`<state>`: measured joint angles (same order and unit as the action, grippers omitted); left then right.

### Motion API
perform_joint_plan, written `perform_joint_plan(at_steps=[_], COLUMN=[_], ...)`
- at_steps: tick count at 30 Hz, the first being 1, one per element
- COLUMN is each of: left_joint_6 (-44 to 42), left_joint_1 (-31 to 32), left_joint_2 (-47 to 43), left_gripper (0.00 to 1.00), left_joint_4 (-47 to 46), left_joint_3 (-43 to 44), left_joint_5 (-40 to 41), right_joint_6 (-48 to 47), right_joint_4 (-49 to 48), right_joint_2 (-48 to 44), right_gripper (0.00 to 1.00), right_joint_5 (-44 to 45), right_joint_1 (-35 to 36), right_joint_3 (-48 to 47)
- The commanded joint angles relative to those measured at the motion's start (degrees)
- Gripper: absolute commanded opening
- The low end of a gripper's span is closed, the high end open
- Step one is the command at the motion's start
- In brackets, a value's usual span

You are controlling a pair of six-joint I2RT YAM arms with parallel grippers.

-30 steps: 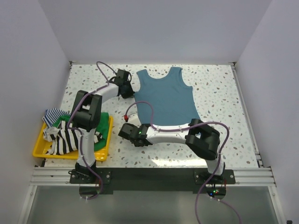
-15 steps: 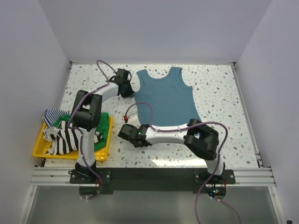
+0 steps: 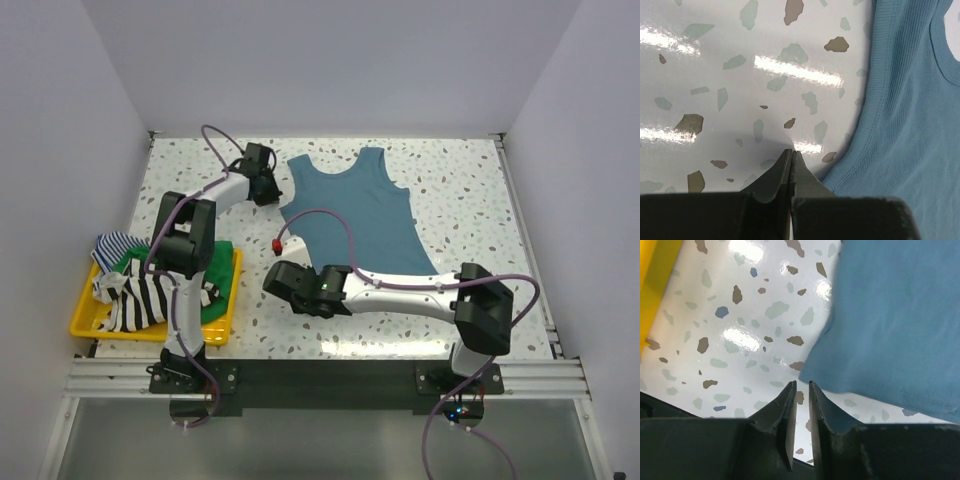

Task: Fold and stack the tank tops
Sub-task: Flatten the tank top out

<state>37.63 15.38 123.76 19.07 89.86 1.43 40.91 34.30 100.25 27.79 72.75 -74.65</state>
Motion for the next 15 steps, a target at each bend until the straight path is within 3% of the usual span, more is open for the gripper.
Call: perform_joint_plan(at_steps=[1,2,4,9,12,13,15], left_joint_6=[-1.9,-2.0,-2.1,-2.6,-2.7,-2.6,-2.5], left_joint_1=[-0.4,-0.4,-0.4,-0.4,-0.4,-0.4,-0.4], left_joint_2=[0.2,0.2,0.2,-0.3,-1.5,-2.1,-4.0], left_gripper=[0.0,0.0,0.0,0.0,0.16,0.28,0.37], left_joint_4=[0.2,0.1,0.0,0.0,-0.8,-1.4,-3.1], left_joint_3=[2.2,2.1,2.2,2.2,0.8,0.0,-2.2], left_joint_5=[0.2,0.1,-0.1,-1.1,-3.9,-4.2,-5.4], right_joint_6=[0.8,0.8,0.3,-1.4,-1.5,-1.5,-1.3], right_joint_4=[1.1,1.1,1.5,3.1,4.0,4.3,4.5], right_joint_2=[-3.2,-3.7,-3.7,-0.2,3.4,4.4,6.7], right_gripper=[0.21,0.3,0.35,0.32,0.31,0.31,0.3], right_joint_5=[2.6,3.1,4.5,5.6,5.3,5.3,4.8], right_joint_1=[0.3,0.3,0.3,0.3,0.3,0.3,0.3], right_joint_3=[0.2,0.1,-0.9,-4.6,-6.7,-7.4,-7.9])
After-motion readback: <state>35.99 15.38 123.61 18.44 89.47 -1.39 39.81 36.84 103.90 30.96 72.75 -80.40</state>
